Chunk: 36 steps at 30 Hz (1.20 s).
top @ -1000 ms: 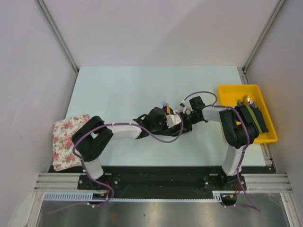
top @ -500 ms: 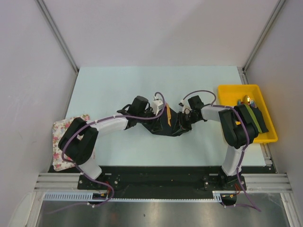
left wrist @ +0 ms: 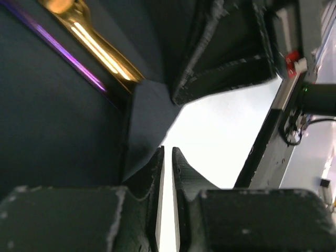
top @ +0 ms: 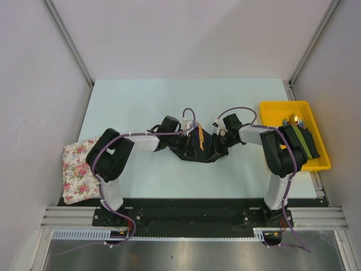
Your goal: Place the utensils on the paper napkin and roll it up
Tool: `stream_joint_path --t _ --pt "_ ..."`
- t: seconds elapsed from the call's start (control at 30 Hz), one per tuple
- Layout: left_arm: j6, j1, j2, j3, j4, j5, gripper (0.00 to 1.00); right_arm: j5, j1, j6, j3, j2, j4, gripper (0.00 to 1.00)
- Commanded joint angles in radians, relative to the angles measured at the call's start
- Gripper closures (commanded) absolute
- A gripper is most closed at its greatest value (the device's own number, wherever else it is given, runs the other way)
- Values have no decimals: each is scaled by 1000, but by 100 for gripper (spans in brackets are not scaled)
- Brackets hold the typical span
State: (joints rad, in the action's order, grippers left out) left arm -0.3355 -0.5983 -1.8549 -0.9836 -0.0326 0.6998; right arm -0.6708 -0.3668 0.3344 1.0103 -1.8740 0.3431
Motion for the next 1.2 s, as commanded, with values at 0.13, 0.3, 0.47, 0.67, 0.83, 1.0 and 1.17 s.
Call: stream_joint_path --t 0.13,0.3,0.47,0.67,0.83,1.0,1.17 --pt "-88 49 -52 -32 -70 26 90 60 -11 -29 30 -13 -3 93" --pt "-70 51 -75 -40 -41 -6 93 53 -14 -28 39 -8 -1 93" --pt "-53 49 -83 -43 -9 -40 95 22 -21 -17 63 -4 -9 94" --pt "-45 49 -82 -41 -6 -48 96 37 -29 -26 82 -19 4 98" --pt "-48 49 -70 -46 -19 -34 96 76 -34 -43 85 -50 17 100" --pt "-60 48 -43 -30 -59 -14 94 99 -35 -47 91 -83 27 100" --pt "-60 46 -29 -23 -70 -16 92 91 -41 -44 103 -91 33 100"
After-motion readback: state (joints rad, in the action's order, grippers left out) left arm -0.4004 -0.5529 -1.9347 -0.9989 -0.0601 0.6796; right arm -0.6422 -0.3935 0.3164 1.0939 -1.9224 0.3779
